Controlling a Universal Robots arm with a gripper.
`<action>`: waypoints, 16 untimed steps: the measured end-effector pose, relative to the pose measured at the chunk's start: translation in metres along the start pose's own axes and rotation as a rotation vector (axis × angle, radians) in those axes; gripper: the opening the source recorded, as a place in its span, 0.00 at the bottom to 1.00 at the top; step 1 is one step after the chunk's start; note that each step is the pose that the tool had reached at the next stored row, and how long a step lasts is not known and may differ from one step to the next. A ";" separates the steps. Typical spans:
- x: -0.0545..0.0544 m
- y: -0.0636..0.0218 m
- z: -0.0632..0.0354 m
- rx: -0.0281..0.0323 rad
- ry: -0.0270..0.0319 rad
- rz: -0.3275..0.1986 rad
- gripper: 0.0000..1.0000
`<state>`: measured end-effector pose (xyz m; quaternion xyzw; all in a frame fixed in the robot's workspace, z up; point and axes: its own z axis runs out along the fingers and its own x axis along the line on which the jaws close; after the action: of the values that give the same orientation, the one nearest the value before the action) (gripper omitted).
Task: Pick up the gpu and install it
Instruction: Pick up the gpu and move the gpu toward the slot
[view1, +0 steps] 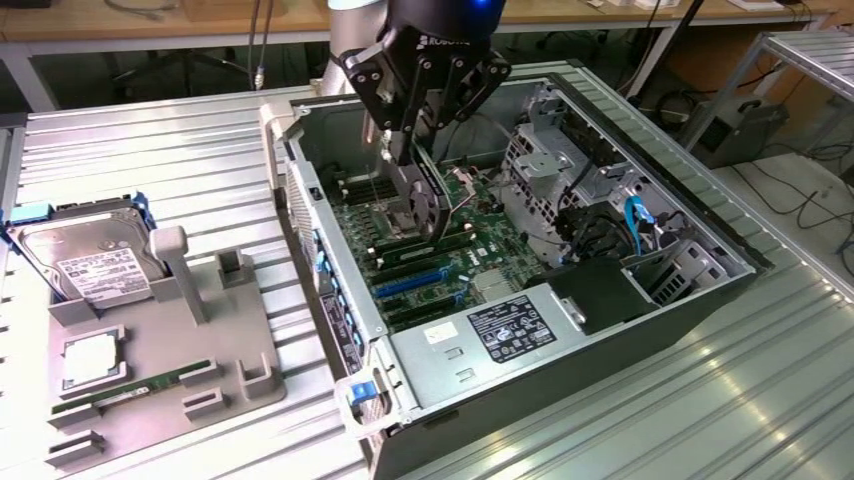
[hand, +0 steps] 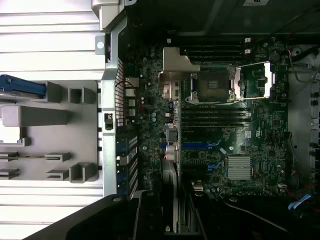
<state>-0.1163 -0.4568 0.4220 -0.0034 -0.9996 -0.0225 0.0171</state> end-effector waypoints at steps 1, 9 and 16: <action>0.000 0.0000 0.0000 0.0000 0.0000 0.000 0.26; -0.007 0.0000 0.0007 0.0001 0.0005 0.000 0.26; -0.045 0.0015 0.0121 0.0002 0.0151 0.001 0.26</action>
<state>-0.0722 -0.4550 0.4084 -0.0036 -0.9994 -0.0225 0.0246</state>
